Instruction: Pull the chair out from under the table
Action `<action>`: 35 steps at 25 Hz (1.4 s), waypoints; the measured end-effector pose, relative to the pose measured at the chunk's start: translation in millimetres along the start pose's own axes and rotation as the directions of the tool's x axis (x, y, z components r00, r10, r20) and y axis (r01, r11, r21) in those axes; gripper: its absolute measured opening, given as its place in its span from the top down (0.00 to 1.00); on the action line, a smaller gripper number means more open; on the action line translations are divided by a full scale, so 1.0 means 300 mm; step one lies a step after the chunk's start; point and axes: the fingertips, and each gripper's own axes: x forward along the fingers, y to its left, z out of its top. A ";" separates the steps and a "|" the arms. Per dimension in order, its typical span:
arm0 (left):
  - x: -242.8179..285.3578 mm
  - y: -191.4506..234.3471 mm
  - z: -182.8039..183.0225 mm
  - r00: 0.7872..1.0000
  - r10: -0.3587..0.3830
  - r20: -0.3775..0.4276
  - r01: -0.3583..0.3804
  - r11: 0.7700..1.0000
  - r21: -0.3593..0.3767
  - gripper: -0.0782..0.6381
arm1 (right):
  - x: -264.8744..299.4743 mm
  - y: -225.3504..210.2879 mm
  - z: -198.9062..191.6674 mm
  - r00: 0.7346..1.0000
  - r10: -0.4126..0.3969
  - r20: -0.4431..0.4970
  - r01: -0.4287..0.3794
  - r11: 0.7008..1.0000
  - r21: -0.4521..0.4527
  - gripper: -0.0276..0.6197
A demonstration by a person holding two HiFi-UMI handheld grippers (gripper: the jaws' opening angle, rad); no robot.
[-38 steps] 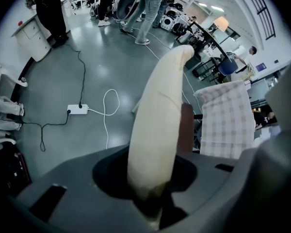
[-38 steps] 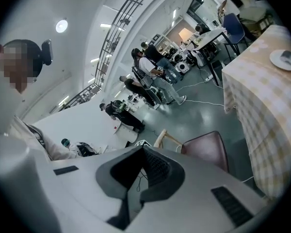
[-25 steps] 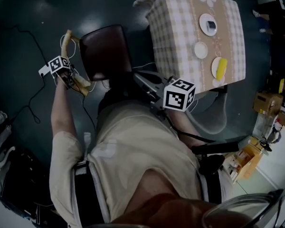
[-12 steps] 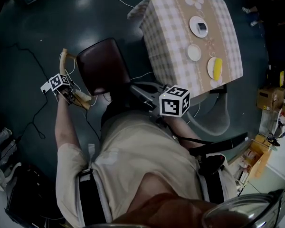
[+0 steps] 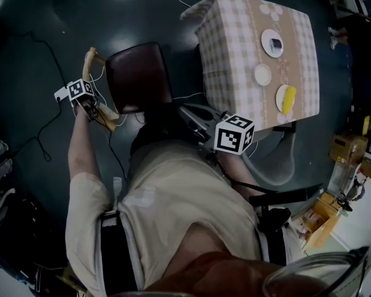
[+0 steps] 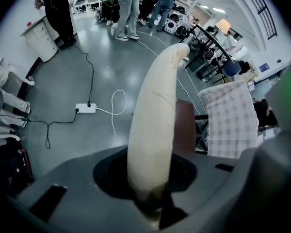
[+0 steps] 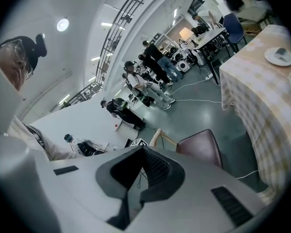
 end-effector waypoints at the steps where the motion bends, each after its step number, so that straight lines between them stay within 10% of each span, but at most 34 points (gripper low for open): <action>1: -0.002 0.005 0.004 1.000 0.001 0.003 -0.001 1.000 0.000 0.73 | 0.005 0.003 -0.001 1.000 0.001 -0.003 -0.001 1.000 -0.004 0.95; 35: -0.020 0.190 -0.019 0.999 0.027 0.021 -0.026 1.000 -0.017 0.73 | 0.118 0.035 -0.044 0.994 0.010 -0.109 -0.013 1.000 -0.019 0.95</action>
